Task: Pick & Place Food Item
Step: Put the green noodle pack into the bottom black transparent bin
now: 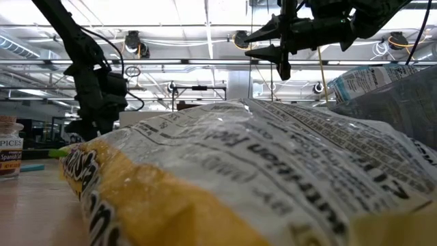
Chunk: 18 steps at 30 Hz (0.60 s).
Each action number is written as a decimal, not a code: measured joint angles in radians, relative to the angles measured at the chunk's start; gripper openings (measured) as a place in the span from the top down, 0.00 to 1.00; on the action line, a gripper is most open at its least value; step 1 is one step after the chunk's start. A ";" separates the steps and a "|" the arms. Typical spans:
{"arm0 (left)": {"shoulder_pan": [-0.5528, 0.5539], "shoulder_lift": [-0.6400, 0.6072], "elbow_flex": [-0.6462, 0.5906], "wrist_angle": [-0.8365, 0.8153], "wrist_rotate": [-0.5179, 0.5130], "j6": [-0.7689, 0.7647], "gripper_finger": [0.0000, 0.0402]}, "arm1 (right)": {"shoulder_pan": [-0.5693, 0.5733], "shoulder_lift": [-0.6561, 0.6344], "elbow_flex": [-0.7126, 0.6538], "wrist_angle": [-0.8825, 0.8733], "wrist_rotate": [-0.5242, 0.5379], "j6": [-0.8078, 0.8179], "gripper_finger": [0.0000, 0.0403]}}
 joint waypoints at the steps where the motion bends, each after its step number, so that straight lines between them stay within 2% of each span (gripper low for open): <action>1: -0.001 0.000 0.000 0.005 -0.001 -0.004 0.43 | 0.000 0.000 0.000 0.000 0.000 0.000 0.68; 15: -0.068 0.078 0.008 0.026 -0.030 -0.004 0.43 | 0.002 0.000 0.000 0.000 -0.002 0.014 0.68; 18: -0.072 0.079 0.008 0.026 -0.031 -0.002 0.46 | 0.002 0.000 0.000 0.000 -0.002 0.015 0.68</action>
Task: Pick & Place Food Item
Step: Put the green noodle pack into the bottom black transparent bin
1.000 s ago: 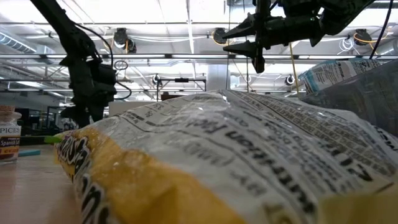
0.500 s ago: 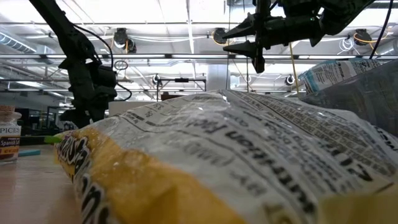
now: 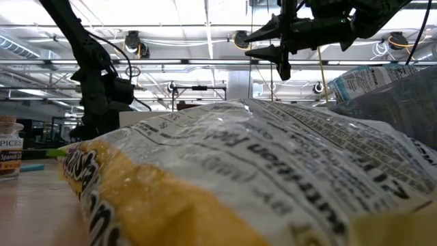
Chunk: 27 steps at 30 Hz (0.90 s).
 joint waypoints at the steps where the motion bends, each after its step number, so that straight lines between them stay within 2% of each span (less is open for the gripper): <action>1: 0.000 0.000 0.000 0.000 0.000 0.003 0.49 | 0.000 0.000 0.000 0.000 0.000 0.000 0.68; 4: 0.000 0.000 0.000 0.000 -0.012 0.010 0.63 | 0.000 0.000 0.000 0.000 0.000 -0.002 0.68; 9: 0.000 0.000 0.000 0.000 -0.015 0.010 0.93 | 0.000 0.000 0.000 0.000 0.000 -0.013 0.68; 10: 0.000 0.000 0.000 0.000 -0.015 0.011 0.96 | 0.000 0.000 0.000 0.000 0.000 -0.016 0.68; 20: 0.001 -0.009 0.000 -0.045 -0.016 0.048 0.99 | 0.000 0.000 0.000 0.000 -0.001 -0.026 0.68; 27: -0.022 -0.121 0.000 -0.130 -0.023 0.096 0.99 | 0.000 0.000 0.000 0.050 0.001 -0.019 0.68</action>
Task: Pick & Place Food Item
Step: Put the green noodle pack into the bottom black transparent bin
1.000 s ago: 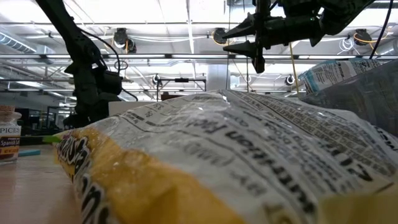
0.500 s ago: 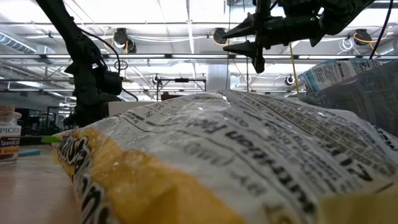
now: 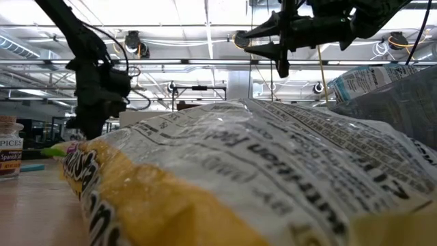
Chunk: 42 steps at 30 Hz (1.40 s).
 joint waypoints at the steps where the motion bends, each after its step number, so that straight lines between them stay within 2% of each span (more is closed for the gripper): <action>1: -0.003 -0.023 0.000 0.003 0.002 -0.006 0.99 | 0.000 0.000 0.000 0.020 0.000 -0.001 0.68; 10: -0.070 -0.241 0.090 -0.052 0.034 -0.067 1.00 | 0.000 0.000 0.000 0.171 0.000 -0.028 0.68; 17: -0.121 -0.329 0.141 -0.070 0.034 -0.123 1.00 | 0.002 0.001 0.079 0.185 -0.001 -0.077 0.68; 20: -0.149 -0.347 0.160 -0.073 0.034 -0.130 1.00 | 0.007 0.000 0.152 0.085 -0.002 -0.129 0.68; 26: -0.197 -0.366 0.205 -0.075 0.027 -0.152 1.00 | 0.007 0.005 0.362 -0.340 -0.052 -0.271 0.68; 30: -0.218 -0.366 0.289 -0.099 0.026 -0.154 1.00 | 0.009 0.041 0.486 -0.511 -0.053 -0.337 0.68; 32: -0.228 -0.367 0.347 -0.109 0.026 -0.154 1.00 | 0.009 0.069 0.546 -0.533 -0.058 -0.342 0.68; 36: -0.260 -0.357 0.470 -0.110 0.027 -0.163 1.00 | 0.005 0.136 0.627 -0.567 -0.140 -0.305 0.68; 42: -0.328 -0.309 0.607 -0.111 0.026 -0.196 1.00 | 0.011 0.260 0.704 -0.581 -0.208 -0.313 0.68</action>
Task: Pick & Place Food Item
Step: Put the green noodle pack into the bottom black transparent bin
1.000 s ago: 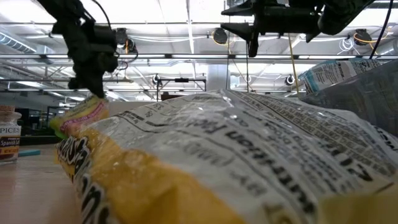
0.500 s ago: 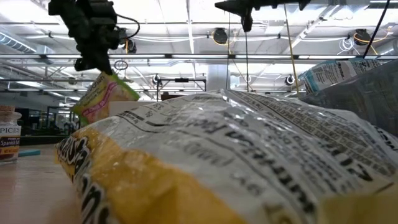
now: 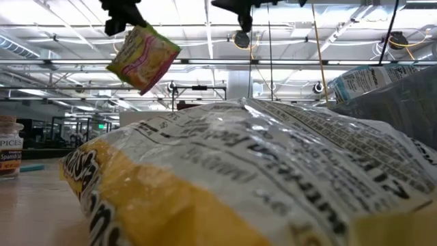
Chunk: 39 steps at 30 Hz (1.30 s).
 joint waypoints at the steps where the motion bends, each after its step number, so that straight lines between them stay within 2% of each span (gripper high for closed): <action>1: -0.014 0.014 0.014 0.000 0.000 -0.004 1.00 | 0.002 0.021 0.017 0.000 0.001 -0.016 0.68; 6: -0.077 0.078 0.035 0.011 -0.031 -0.044 1.00 | 0.013 0.093 0.090 -0.007 0.038 -0.110 0.68; 12: -0.120 0.149 0.035 0.082 -0.036 -0.072 1.00 | 0.031 0.148 0.158 -0.129 0.143 -0.240 0.68; 19: -0.165 0.191 0.035 0.183 -0.027 -0.081 1.00 | 0.036 0.182 0.160 -0.158 0.160 -0.243 0.68; 23: -0.181 0.193 0.035 0.205 -0.028 -0.078 1.00 | 0.033 0.179 0.160 -0.151 0.217 -0.237 0.68; 29: -0.183 0.193 0.035 0.288 -0.031 -0.089 1.00 | 0.027 0.180 0.160 -0.172 0.211 -0.219 0.68; 39: -0.195 0.193 0.035 0.304 -0.031 -0.082 1.00 | 0.027 0.180 0.159 -0.212 0.211 -0.218 0.68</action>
